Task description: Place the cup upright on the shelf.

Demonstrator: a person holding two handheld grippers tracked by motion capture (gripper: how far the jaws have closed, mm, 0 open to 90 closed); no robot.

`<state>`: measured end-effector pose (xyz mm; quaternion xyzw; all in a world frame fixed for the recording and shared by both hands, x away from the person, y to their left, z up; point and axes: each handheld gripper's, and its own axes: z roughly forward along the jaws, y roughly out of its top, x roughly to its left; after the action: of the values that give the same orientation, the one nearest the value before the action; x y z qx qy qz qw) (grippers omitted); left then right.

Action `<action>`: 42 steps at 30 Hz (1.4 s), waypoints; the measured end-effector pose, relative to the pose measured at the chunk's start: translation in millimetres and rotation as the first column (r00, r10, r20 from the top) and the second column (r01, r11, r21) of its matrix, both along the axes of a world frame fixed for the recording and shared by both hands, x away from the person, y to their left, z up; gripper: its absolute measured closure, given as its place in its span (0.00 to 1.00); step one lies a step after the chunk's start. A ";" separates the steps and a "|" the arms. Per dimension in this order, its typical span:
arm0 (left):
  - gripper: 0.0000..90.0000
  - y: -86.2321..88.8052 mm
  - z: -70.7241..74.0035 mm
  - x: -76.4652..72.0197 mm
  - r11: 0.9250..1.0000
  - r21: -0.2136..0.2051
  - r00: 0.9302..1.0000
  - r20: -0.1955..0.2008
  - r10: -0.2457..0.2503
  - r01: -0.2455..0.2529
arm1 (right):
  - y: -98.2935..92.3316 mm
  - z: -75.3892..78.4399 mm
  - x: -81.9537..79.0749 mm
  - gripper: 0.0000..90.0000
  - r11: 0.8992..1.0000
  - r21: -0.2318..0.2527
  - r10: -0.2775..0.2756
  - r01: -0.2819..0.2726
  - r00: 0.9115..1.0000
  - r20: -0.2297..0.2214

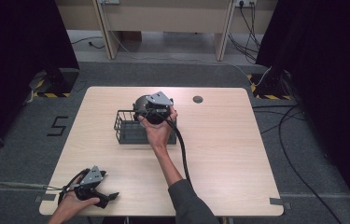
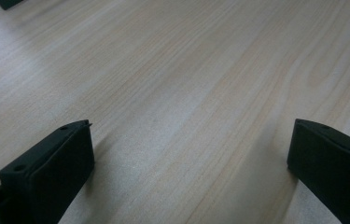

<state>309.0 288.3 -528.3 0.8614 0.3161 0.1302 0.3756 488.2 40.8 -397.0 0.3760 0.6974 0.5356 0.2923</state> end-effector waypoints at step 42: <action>0.00 -0.2 -0.1 0.0 1.000 -0.001 1.000 0.000 0.000 0.000 | -24.1 5.0 -1.5 0.16 0.998 0.046 0.035 -0.033 0.999 -0.033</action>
<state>308.9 288.2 -528.4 0.8613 0.3159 0.1302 0.3759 486.6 16.7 -392.0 0.3796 0.6963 0.5497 0.2626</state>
